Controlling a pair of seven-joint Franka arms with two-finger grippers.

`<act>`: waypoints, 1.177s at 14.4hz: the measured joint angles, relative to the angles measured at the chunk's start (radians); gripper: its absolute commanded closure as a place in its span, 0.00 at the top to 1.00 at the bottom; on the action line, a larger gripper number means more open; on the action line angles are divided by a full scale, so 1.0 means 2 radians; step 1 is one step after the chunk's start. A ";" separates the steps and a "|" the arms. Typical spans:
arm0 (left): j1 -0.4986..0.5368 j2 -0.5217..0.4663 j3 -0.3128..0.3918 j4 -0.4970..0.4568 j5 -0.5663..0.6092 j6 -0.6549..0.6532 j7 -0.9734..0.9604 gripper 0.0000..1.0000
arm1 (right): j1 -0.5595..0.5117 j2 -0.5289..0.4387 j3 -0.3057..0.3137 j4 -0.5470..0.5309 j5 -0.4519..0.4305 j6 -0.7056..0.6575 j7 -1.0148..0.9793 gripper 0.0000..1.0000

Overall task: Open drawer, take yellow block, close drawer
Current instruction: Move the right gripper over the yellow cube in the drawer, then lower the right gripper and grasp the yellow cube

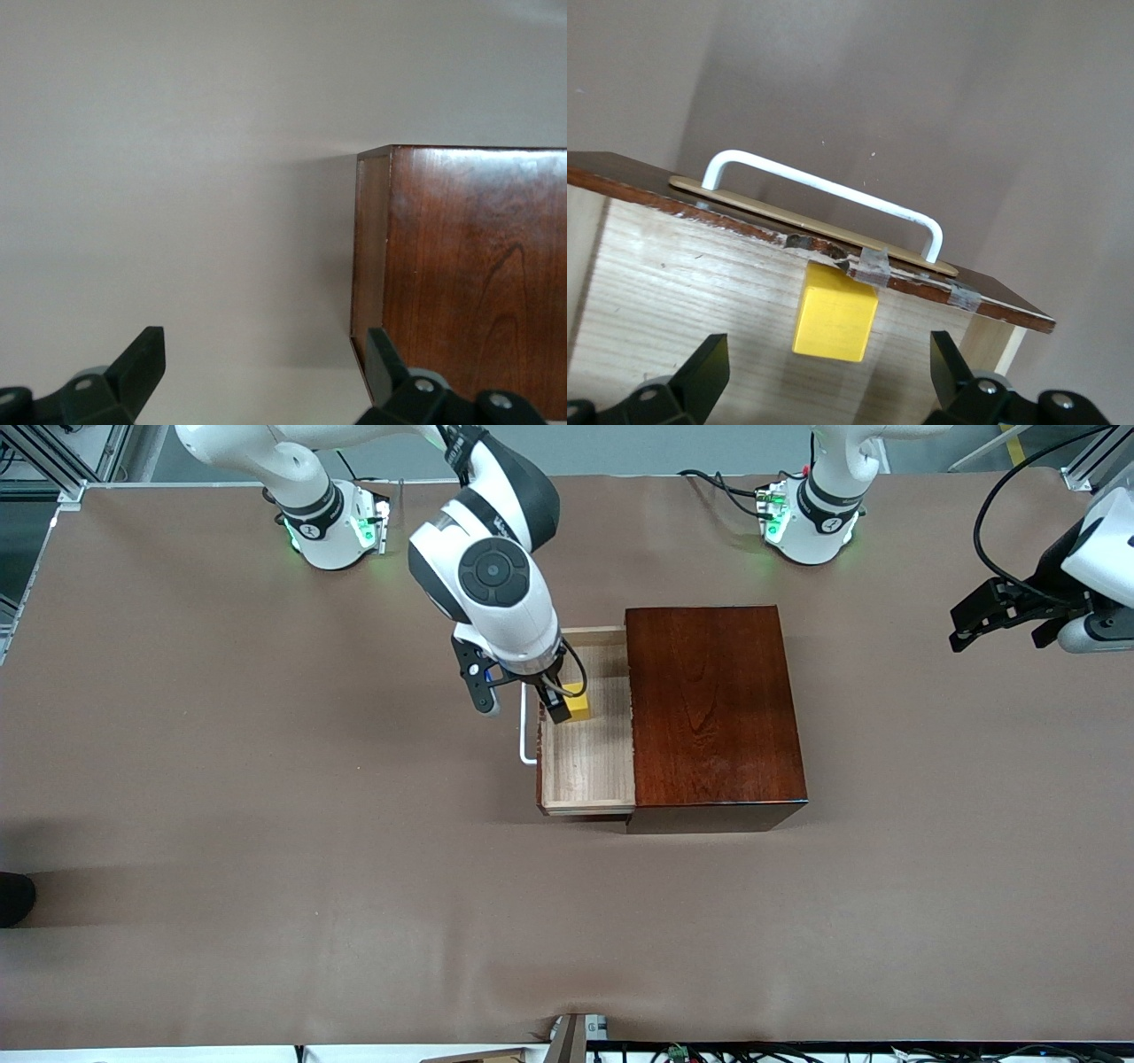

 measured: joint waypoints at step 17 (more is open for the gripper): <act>0.000 -0.001 -0.005 0.000 0.000 0.000 0.018 1.00 | 0.032 0.055 -0.001 0.000 -0.005 0.030 0.079 1.00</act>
